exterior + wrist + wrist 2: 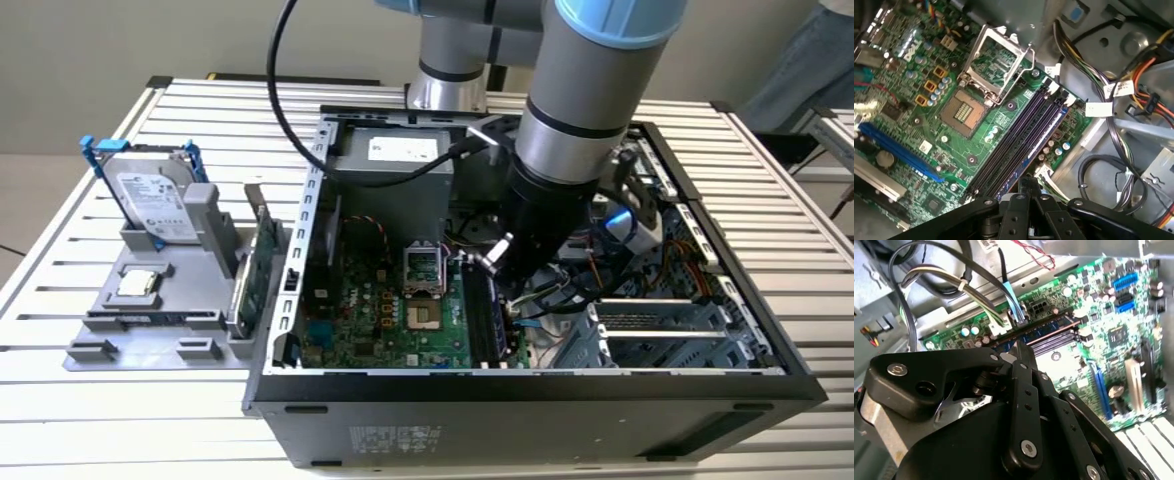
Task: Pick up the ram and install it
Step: 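Press down the ram until it locks into place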
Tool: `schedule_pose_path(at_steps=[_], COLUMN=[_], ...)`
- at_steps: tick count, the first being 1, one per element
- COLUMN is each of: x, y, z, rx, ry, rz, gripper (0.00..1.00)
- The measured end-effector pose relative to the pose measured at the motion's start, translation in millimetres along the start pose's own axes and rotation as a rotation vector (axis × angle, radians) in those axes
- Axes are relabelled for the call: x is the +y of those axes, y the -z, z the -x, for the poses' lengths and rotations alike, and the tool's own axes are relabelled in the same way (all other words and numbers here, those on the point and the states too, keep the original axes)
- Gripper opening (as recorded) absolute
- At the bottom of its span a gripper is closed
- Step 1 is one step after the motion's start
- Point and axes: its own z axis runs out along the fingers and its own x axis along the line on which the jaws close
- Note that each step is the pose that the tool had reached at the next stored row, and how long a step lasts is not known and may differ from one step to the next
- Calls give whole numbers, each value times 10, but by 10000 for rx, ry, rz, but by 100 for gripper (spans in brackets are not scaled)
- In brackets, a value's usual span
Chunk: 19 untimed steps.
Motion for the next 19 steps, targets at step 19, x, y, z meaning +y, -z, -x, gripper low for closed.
schedule_pose_path(at_steps=[19], x=[1], y=[-27], z=[1], rx=[-161], ry=[3455], rz=[-117], gripper=[0])
